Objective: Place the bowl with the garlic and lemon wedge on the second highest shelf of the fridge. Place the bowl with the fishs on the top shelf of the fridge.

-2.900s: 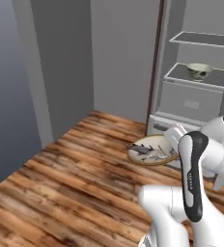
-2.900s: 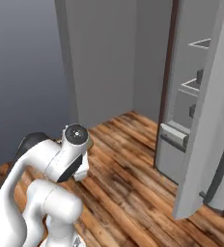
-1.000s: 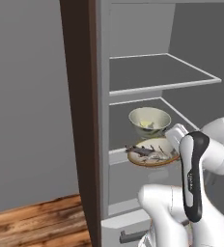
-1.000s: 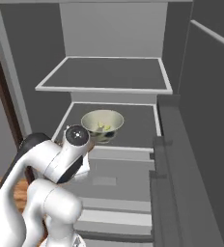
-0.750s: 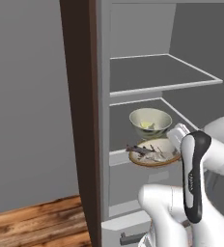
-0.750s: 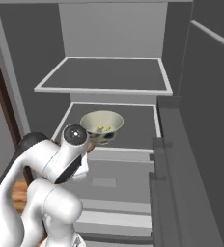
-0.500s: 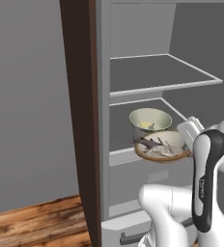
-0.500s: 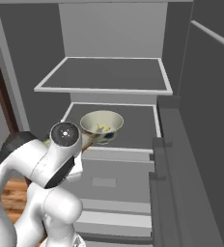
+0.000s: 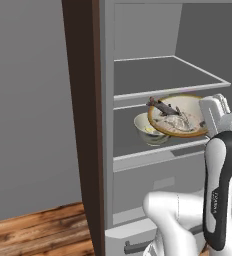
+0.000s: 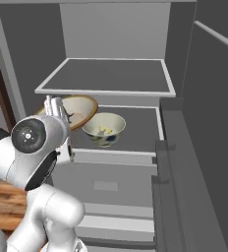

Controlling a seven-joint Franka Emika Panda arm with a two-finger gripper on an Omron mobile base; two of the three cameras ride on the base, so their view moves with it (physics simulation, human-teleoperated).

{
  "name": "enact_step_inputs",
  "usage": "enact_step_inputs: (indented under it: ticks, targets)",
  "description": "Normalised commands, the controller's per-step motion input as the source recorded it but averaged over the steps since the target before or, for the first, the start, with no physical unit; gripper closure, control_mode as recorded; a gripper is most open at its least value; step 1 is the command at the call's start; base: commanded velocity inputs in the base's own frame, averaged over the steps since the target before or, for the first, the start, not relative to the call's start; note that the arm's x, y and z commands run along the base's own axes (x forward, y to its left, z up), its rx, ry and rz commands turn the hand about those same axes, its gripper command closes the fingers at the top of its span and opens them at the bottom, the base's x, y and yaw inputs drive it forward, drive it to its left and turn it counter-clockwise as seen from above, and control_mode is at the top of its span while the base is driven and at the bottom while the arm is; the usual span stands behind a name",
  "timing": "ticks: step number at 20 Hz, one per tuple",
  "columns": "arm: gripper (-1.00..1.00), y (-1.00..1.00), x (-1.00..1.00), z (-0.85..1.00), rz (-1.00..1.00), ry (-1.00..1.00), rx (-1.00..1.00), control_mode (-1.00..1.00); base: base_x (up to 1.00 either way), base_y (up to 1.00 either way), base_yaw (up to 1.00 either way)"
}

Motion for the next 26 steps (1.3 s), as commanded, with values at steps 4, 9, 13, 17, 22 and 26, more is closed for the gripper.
enact_step_inputs:
  ticks: [4, 9, 13, 17, 22, 26]
  targets:
    - [1.0, -0.09, 0.24, 1.0, -0.1, -0.16, 0.0, -1.0, 0.0, 0.0, 0.0]
    - [1.0, -0.18, 0.82, 0.7, 0.0, 0.01, 0.1, -1.0, 0.0, 0.0, 0.0]
    - [1.0, -0.06, 0.92, 0.07, -0.02, 0.08, 0.15, -1.0, 0.0, 0.0, 0.0]
    - [1.0, 0.0, 1.0, -0.33, -0.05, 0.0, -0.02, -1.0, 0.0, 0.0, 0.0]
    - [1.0, 0.0, 1.0, -0.59, -0.05, 0.03, 0.0, -1.0, 0.0, 0.0, 0.0]
    - [1.0, 0.0, 1.0, -0.08, -0.03, 0.0, 0.03, -1.0, 0.0, 0.0, 0.0]
